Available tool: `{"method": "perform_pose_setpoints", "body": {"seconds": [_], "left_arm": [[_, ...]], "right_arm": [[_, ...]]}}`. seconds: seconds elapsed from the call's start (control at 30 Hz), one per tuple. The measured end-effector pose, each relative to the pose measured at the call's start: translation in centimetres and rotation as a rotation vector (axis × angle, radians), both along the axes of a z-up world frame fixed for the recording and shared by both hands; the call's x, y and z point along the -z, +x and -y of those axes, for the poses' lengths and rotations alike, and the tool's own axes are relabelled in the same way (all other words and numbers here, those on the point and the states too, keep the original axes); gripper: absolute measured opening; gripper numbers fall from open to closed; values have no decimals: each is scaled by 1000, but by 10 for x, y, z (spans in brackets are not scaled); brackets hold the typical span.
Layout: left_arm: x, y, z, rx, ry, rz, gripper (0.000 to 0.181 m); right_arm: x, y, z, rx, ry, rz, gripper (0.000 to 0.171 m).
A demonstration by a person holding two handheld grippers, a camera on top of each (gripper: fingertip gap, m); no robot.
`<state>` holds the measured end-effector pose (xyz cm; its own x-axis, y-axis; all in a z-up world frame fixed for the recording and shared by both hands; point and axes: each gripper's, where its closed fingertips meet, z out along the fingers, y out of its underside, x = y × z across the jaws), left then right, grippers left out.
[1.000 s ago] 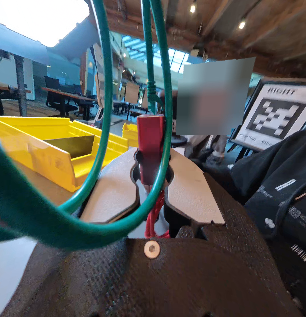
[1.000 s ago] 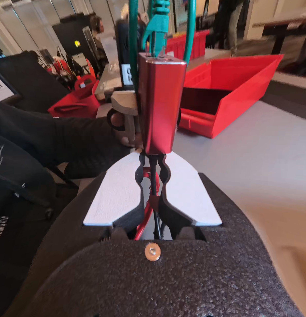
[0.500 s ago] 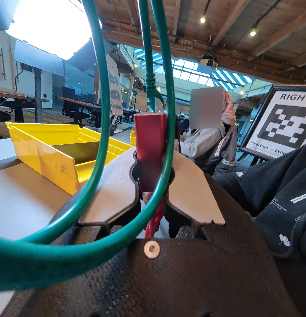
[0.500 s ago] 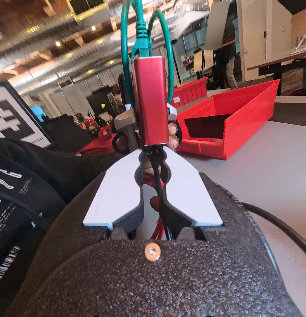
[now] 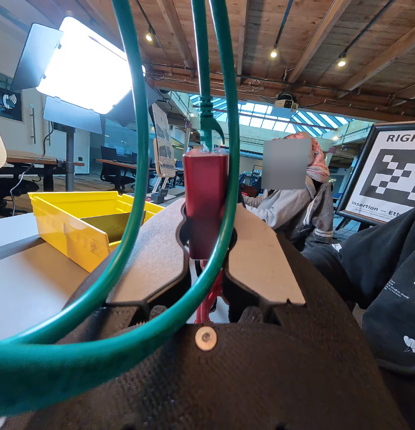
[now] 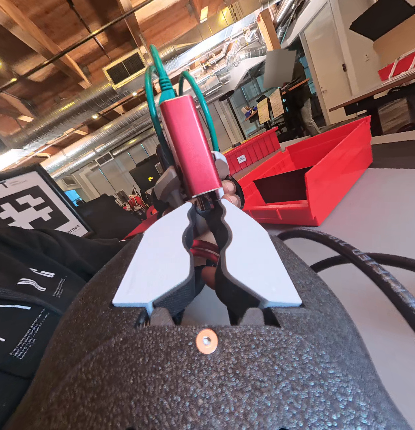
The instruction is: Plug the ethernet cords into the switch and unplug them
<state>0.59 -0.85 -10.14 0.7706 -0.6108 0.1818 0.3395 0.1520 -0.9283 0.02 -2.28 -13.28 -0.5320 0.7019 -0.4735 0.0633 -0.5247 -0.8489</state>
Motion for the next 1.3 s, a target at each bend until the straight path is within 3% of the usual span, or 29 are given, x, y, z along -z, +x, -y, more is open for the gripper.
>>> {"method": "perform_pose_setpoints", "body": {"seconds": [0.5, 0.6, 0.67, 0.8, 0.93, 1.13, 1.2, 1.3], "left_arm": [[3, 2, -1, -21, -36, -125, 27], [-50, 0, 24, 34, 132, -55, 27], [-70, -13, 33, -43, 171, -97, 28], [-60, -62, 35, -141, 87, -12, 27], [-35, -90, 31, -184, 15, 35, 26], [-14, -96, 17, -155, -42, 139, 26], [-13, -93, 16, -156, -40, 131, 26], [-9, -87, 14, -155, -47, 100, 27]], "right_arm": [[20, -7, 3, 50, 88, 175, 15], [56, -10, 7, 26, 107, 280, 13], [41, -6, 12, 14, 208, 211, 14], [-1, 3, 4, 12, 338, 114, 14], [-37, 18, -44, 157, 439, 131, 14], [-78, 12, -157, 465, 514, 171, 14], [-74, 3, -196, 560, 533, 238, 14], [-36, -7, -253, 628, 449, 399, 14]]}}
